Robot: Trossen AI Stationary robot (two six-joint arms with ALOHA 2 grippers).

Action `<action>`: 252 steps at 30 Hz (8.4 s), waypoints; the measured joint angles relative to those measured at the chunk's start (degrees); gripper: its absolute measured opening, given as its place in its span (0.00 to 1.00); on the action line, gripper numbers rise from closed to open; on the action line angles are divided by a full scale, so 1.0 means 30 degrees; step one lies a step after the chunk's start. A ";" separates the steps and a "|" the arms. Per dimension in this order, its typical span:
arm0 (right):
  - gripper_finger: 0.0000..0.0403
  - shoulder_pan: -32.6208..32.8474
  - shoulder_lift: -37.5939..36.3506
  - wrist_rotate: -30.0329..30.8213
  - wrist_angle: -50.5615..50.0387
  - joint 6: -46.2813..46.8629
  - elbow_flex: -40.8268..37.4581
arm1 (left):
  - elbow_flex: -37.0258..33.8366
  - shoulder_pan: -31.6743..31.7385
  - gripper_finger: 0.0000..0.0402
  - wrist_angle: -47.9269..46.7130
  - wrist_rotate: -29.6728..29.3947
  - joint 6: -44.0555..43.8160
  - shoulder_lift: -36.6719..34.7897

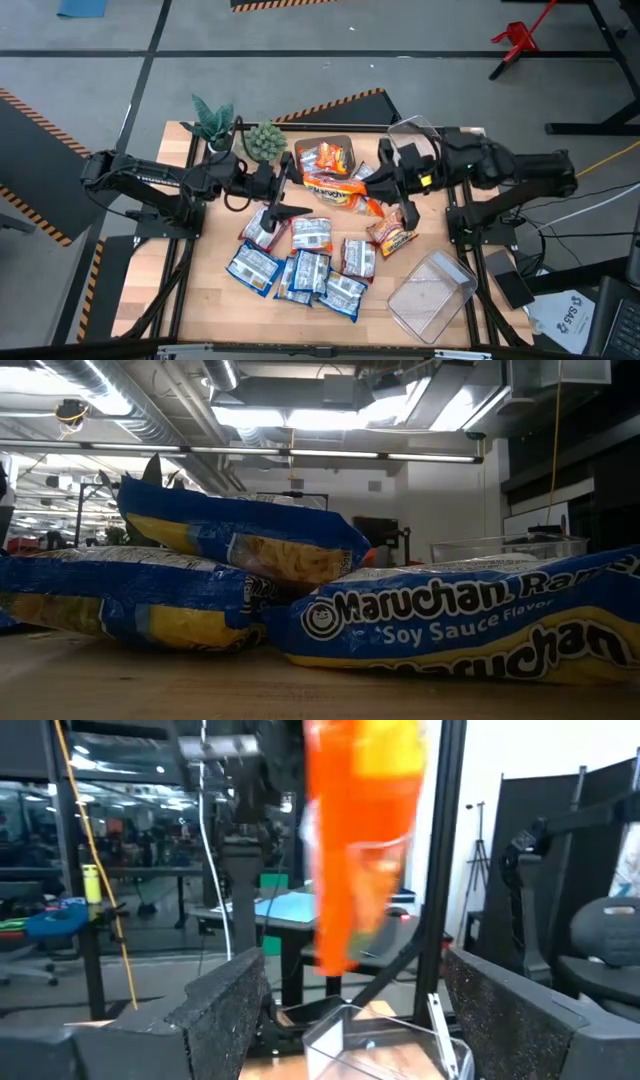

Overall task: Sort Maruchan noodles
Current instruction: Put the orange noodle pack into the black bin

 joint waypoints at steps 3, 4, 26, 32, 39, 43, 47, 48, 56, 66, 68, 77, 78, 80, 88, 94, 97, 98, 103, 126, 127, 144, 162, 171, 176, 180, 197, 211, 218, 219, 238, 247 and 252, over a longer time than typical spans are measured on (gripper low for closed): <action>0.00 0.0000 -0.0840 -0.0179 0.3284 0.0823 -0.2727 | 0.0000 0.0347 0.75 0.0043 0.0088 -0.0489 0.0000; 0.00 0.0000 -0.1005 0.0001 0.4261 0.1013 -0.3503 | 0.0000 0.0450 0.75 0.0099 0.0258 -0.0656 0.0000; 0.00 -0.2404 0.0081 -0.3277 1.0466 0.3027 -0.7084 | 0.0013 0.1492 0.75 0.2218 0.2034 -0.4025 0.1672; 0.00 -0.2386 0.0144 -0.3113 0.9788 0.3009 -0.7077 | 0.0015 0.1585 0.75 0.2259 0.2200 -0.4080 0.1698; 0.00 -0.2659 0.0154 -0.2679 0.8992 0.3383 -0.7084 | 0.0015 0.1592 0.68 0.2288 0.2410 -0.4284 0.1698; 0.00 -0.2616 0.0155 -0.2227 0.8980 0.3355 -0.7084 | 0.0015 0.1592 0.58 0.2280 0.2388 -0.4283 0.1696; 0.00 -0.2623 0.0155 -0.1938 0.8941 0.3348 -0.7084 | 0.0015 0.1592 0.49 0.2263 0.2322 -0.4280 0.1689; 0.00 -0.2623 0.0155 -0.1788 0.8886 0.3348 -0.7084 | 0.0015 0.1592 0.47 0.2220 0.2187 -0.4277 0.1683; 0.07 -0.2814 -0.0095 -0.0748 0.7865 0.3178 -0.7070 | 0.0007 0.2372 0.36 0.1537 0.2118 -0.5284 0.1668; 0.41 -0.4613 -0.3284 -0.0753 0.4492 0.2933 -0.7063 | 0.0000 0.5056 0.34 -0.1839 0.0443 -0.8122 0.1486; 0.45 -0.4794 -0.3853 -0.0311 0.3883 0.2932 -0.7063 | -0.0002 0.5450 0.34 -0.2798 -0.1237 -0.8576 0.1512; 0.46 -0.4758 -0.4171 0.0760 0.1958 0.2467 -0.7056 | 0.0010 0.8694 0.34 -0.6140 0.0648 -0.9249 0.2259; 0.46 -0.4755 -0.4096 0.0754 0.1792 0.2469 -0.7057 | 0.0022 0.9274 0.34 -0.6214 0.1307 -0.9401 0.2593; 0.46 -0.4758 -0.3935 0.0752 0.1562 0.2466 -0.7077 | -0.0007 1.0496 0.34 -0.6227 0.2979 -0.9775 0.3314; 0.46 -0.4743 -0.3712 0.0694 0.1261 0.2469 -0.7070 | 0.0007 1.3970 0.34 -0.5093 0.7359 -1.1778 0.7766; 0.46 -0.4743 -0.3721 0.0694 0.0292 0.2466 -0.7070 | 0.0007 1.3671 0.34 -0.3855 0.8514 -1.3071 0.9916; 0.46 -0.4743 -0.3721 0.0694 0.0167 0.2466 -0.7070 | 0.0007 1.3282 0.34 -0.4060 0.8134 -1.3051 1.0090; 0.46 -0.4743 -0.3721 0.0698 0.0182 0.2413 -0.7070 | 0.0007 1.3181 0.34 -0.4102 0.7985 -1.3064 1.0098; 0.46 -0.4743 -0.3721 0.1323 -0.0031 0.2033 -0.7070 | 0.0007 1.3111 0.34 -0.4001 0.7409 -1.3071 1.0098; 0.46 -0.4743 -0.3598 0.0774 -0.1468 0.1825 -0.7070 | 0.1472 1.3433 0.46 -0.3628 0.8659 -1.1938 1.0076; 0.46 -0.4743 -0.3598 0.0774 -0.1596 0.1827 -0.7070 | 0.1472 1.3495 0.46 -0.3620 0.8781 -1.1944 1.0076; 0.46 -0.4743 -0.3598 0.1525 -0.2291 0.1790 -0.7070 | 0.1494 1.4871 0.46 -0.5382 0.8163 -1.1366 0.8396; 0.46 -0.6583 0.3341 0.4615 0.2845 -0.0762 -0.7427 | 0.1494 1.4117 0.46 -0.5435 0.6637 -1.1614 0.3631; 0.46 -0.8998 0.8475 0.4911 0.5041 -0.0656 -0.7427 | 0.1494 1.3452 0.46 -0.7506 0.5841 -1.1175 0.2055; 0.46 -0.8984 1.0438 0.4160 0.5192 -0.0707 -0.7427 | 0.1494 1.2966 0.46 -0.8368 0.5863 -1.0918 0.2055; 0.46 -0.8976 1.0864 0.3442 0.5242 -0.0649 -0.7405 | 0.1486 1.2644 0.46 -0.8691 0.5856 -1.0841 0.2055; 0.46 -0.8856 0.4873 0.0160 -0.1328 -0.1920 -0.5292 | 0.1472 0.9911 0.46 -1.4778 0.7565 -0.5065 0.2066; 0.50 -0.3448 0.3526 -0.1072 -0.2865 0.9004 -0.9473 | 0.1446 0.5096 0.46 -1.6606 0.4508 -0.6559 0.3109; 0.70 -0.2863 0.3550 0.0539 0.6813 1.4171 -1.4718 | 0.1479 0.3512 0.46 -1.6626 0.4464 -0.6966 0.2565; 0.72 -0.2863 0.3550 0.1006 0.7226 1.4422 -1.5119 | 0.1456 0.3263 0.46 -1.6583 0.4316 -0.6964 0.2565; 0.76 -0.2236 1.0162 0.1664 0.9454 1.6064 -1.2913 | -0.5725 0.1098 0.46 -0.8899 0.2287 -1.4093 0.2565; 0.76 -0.2222 1.2220 -0.0344 1.1408 1.6498 -1.1838 | -0.6923 -0.0092 0.46 -0.7268 0.0056 -1.5328 0.2568; 0.76 -0.2234 1.3205 -0.0784 1.1519 1.6299 -1.0886 | -0.7829 -0.0244 0.46 -0.6461 -0.0604 -1.5678 0.2841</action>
